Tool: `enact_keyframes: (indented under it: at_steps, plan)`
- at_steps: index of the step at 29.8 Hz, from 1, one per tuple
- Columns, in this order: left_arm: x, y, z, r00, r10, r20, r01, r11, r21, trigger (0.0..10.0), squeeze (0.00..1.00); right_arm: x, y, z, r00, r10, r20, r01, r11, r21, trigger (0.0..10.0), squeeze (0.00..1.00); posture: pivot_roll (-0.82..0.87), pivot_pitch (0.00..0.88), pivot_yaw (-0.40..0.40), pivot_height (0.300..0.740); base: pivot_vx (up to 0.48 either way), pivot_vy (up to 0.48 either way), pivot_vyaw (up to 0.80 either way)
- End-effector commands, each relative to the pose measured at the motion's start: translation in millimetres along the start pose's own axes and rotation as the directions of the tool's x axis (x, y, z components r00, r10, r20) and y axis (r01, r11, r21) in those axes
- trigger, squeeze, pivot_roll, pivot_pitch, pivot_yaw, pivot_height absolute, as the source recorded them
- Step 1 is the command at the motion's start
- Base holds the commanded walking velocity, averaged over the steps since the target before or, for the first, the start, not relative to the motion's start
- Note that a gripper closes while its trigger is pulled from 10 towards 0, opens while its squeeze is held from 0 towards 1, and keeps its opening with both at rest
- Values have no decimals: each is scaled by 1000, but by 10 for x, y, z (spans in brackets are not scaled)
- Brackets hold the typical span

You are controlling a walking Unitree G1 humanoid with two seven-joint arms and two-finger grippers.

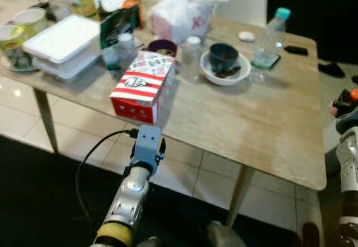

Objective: Restocking fridge

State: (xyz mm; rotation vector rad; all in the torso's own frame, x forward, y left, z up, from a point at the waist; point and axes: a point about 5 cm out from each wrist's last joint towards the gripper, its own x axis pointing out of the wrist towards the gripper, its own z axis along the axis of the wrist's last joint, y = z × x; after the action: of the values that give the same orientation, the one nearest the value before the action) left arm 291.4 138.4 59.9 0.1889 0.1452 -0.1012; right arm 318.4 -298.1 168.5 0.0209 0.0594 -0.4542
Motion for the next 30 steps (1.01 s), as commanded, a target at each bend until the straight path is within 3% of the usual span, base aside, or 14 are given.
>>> enact_keyframes:
  at_steps: [1, 9, 10, 11, 13, 16, 17, 19, 20, 24, 30]
  plan:
    - [-29, -42, -72, 1000, -20, -24, 20, 1000, 3, 10000, 0, -3, -58, -5, 1000, -23, 8, 23, 1000, -5, 10000, 0, -22, 117, -42, 740, 0, 0, -756]
    - [-77, -70, -156, 997, -59, -52, 59, 998, 12, 10000, 0, 5, -93, 1, 999, -42, 16, 42, 999, -13, 10000, 0, -26, 120, -36, 740, 0, 0, -756]
    - [-171, -28, -333, 991, -73, -113, 77, 997, 26, 10000, 0, 1, -114, -11, 999, -46, 14, 46, 999, -17, 10000, 0, -25, 122, -35, 740, 0, 0, -756]
    - [-171, -28, -333, 991, -73, -113, 77, 997, 26, 10000, 0, 1, -114, -11, 999, -46, 14, 46, 999, -17, 10000, 0, -25, 122, -35, 740, 0, 0, -756]
    - [-285, 52, -541, 981, -70, -178, 80, 995, 51, 10000, 0, -1, -136, -31, 999, -51, 8, 51, 998, -21, 10000, 0, -25, 124, -34, 740, 0, 0, -759]
    - [-541, 206, -874, 963, -37, -268, 71, 990, 120, 10000, 0, 0, -165, -56, 998, -60, 2, 60, 998, -24, 10000, 0, -22, 127, -32, 740, 0, 0, -760]
    - [-541, 206, -874, 963, -37, -268, 71, 990, 120, 10000, 0, 0, -165, -56, 998, -60, 2, 60, 998, -24, 10000, 0, -22, 127, -32, 740, 0, 0, -763]
    - [-732, 272, -1049, 948, -29, -318, 87, 982, 170, 10000, 0, 2, -180, -65, 998, -64, -1, 64, 998, -27, 10000, 0, -20, 131, -31, 740, 0, 0, -763]
    - [-732, 272, -1049, 948, -29, -318, 87, 982, 170, 10000, 0, 2, -180, -65, 998, -64, -1, 64, 998, -27, 10000, 0, -20, 131, -31, 740, 0, 0, -763]
    - [-1177, 282, -1342, 898, -106, -427, 213, 954, 213, 10000, 0, 13, -218, -91, 997, -77, -7, 76, 997, -33, 10000, 0, -3, 137, -29, 740, 0, 0, -773]
    - [-1326, 388, -1559, 839, -76, -539, 194, 967, 167, 10000, 0, 29, -244, -105, 996, -92, -9, 91, 995, -38, 10000, 0, -3, 134, -32, 740, 0, 0, -775]
